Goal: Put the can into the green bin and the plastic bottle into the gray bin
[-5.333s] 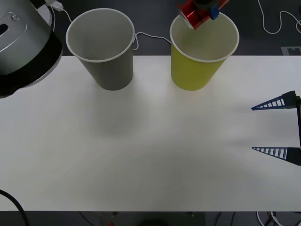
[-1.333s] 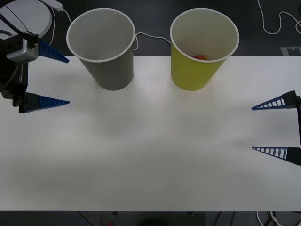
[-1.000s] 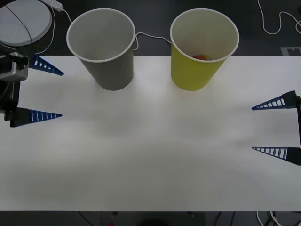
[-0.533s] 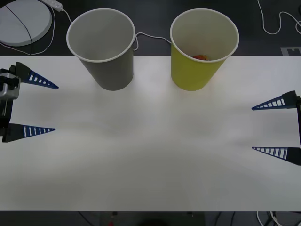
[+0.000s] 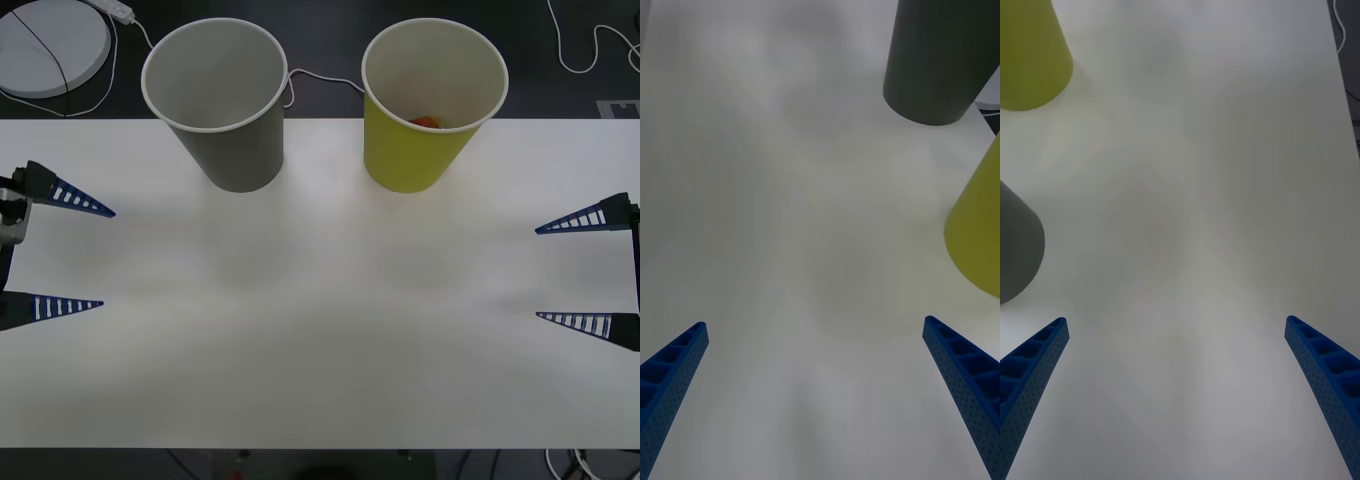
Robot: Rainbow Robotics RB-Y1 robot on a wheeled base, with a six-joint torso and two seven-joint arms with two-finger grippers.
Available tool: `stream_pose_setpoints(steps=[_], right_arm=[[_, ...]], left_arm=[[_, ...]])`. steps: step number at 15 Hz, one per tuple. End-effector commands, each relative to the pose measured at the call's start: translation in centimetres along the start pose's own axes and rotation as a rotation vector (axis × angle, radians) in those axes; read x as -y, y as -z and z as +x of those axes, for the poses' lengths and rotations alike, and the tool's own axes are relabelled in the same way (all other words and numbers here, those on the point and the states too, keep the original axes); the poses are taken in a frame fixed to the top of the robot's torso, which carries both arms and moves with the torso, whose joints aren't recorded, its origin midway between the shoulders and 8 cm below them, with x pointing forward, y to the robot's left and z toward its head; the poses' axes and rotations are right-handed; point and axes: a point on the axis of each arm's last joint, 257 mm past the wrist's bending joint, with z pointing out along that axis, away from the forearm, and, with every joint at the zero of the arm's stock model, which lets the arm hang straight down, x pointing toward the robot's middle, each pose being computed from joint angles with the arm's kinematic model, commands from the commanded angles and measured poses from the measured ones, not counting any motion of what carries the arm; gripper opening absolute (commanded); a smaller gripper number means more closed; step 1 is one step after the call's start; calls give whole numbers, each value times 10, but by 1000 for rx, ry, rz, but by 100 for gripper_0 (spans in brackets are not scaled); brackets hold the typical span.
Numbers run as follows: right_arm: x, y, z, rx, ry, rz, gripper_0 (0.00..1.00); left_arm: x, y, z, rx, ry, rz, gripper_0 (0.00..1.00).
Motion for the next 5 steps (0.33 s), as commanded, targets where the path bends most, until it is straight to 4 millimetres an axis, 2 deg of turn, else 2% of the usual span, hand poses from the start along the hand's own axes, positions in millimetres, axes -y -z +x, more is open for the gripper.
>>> stream_pose_setpoints(steps=[1,5], right_arm=[[0,0,0,0,0,0,100],[0,0,0,0,0,0,100]], left_arm=[[1,0,1,-4,-2,1,100],[1,0,2,-5,-2,1,100]])
